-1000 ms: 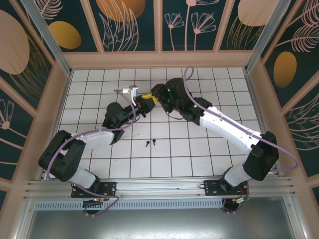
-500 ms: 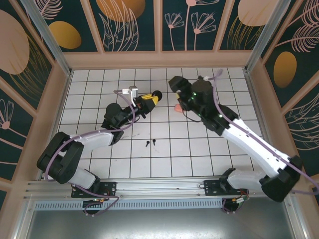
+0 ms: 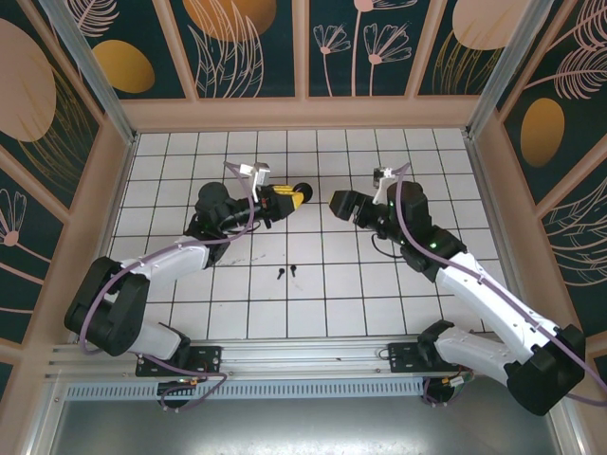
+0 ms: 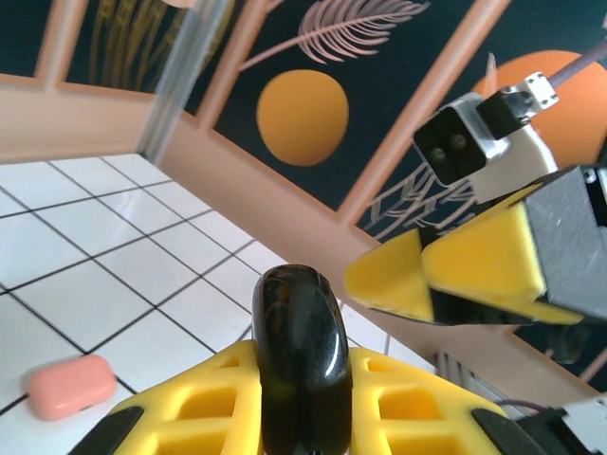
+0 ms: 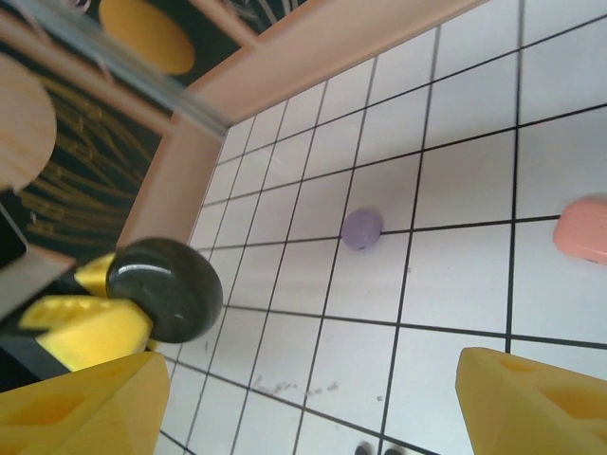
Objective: Insert the wireless bluetooth earbuds into the charging case
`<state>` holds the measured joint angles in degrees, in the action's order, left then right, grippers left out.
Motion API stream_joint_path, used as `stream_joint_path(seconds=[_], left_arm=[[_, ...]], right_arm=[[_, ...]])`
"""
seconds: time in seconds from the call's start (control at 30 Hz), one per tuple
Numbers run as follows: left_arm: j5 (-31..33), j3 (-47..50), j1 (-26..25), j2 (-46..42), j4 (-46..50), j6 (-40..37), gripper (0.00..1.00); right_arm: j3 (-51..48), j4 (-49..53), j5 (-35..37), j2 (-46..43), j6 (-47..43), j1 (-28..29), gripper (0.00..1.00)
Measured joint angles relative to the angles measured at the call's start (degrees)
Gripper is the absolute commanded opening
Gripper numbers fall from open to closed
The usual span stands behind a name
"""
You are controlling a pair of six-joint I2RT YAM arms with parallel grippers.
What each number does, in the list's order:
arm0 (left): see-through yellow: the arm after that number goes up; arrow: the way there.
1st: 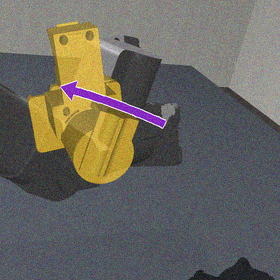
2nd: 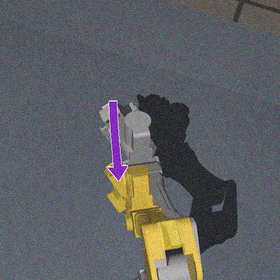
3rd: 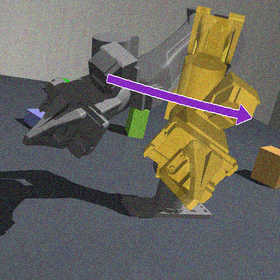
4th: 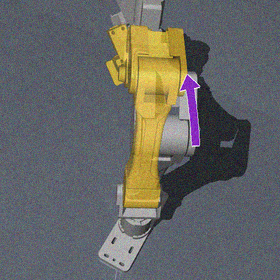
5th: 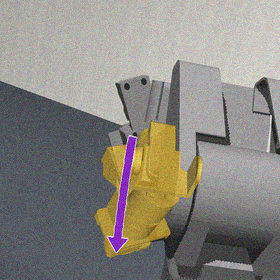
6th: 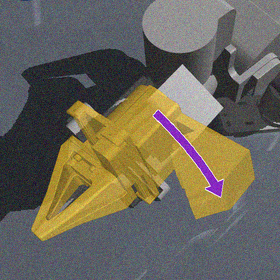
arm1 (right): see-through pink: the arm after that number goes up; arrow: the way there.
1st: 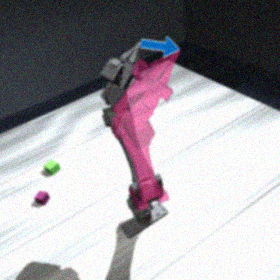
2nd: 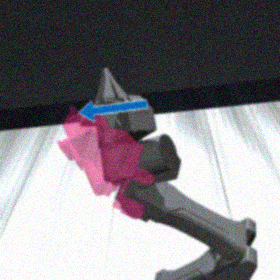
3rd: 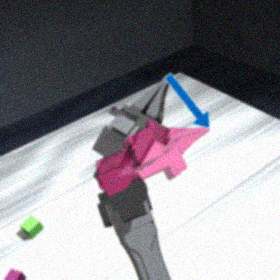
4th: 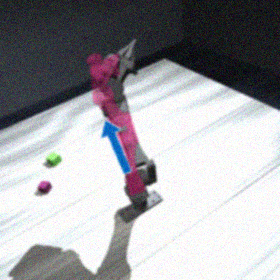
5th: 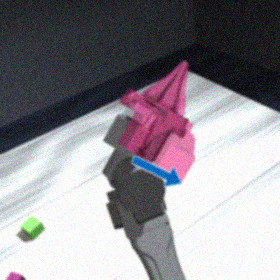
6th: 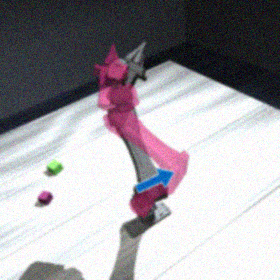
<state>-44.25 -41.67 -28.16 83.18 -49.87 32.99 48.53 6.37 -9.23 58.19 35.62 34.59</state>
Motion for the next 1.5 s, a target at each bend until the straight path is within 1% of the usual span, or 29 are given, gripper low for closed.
stream_joint_path(seconds=[0.13, 0.23, 0.47, 0.6, 0.87, 1.0, 1.1, 1.2, 1.33, 1.5], left_arm=[[-3.37, -0.96, 0.00, 0.00, 1.20, 0.04, 0.00], [-4.81, -1.03, 0.00, 0.00, 1.68, 0.07, 0.00], [-6.12, -1.09, 0.00, 0.00, 2.16, 0.26, 0.00], [-6.36, -1.16, 0.00, 0.00, 2.16, 0.28, 0.00], [-6.78, -1.53, 0.09, 0.00, 2.38, 0.68, 0.00], [-6.99, -1.53, 0.13, -0.02, 2.60, 0.74, 0.00], [-7.82, -1.53, 0.13, -0.46, 2.60, 0.81, 0.00], [-7.85, -1.53, 0.13, -1.27, 2.60, 0.90, 0.00], [-7.80, -1.51, 0.13, -2.23, 2.60, 0.90, 0.00], [-6.14, -0.55, 0.13, -3.23, 2.49, 0.87, 0.00]], right_arm=[[-0.61, -2.60, -3.82, -0.13, -3.48, 0.00, 0.78], [-0.61, -4.92, -5.64, 0.28, -4.35, 0.15, 0.78], [-0.48, -7.76, -7.61, 4.22, -5.33, 1.42, 0.77], [0.28, -7.96, -7.78, 6.49, -5.40, 2.29, 0.76], [1.14, -8.66, -6.64, 8.52, -5.55, 2.14, 0.73], [1.14, -8.76, -5.09, 9.01, -5.20, 0.42, 0.69], [1.14, -8.72, -3.30, 9.57, -4.44, -1.75, 0.69], [1.14, -8.70, -2.34, 9.60, -3.54, -2.91, 0.69], [1.14, -8.28, -2.40, 9.14, -2.60, -2.89, 0.69], [0.72, -6.73, -2.78, 5.75, -0.26, -2.62, 0.68]])
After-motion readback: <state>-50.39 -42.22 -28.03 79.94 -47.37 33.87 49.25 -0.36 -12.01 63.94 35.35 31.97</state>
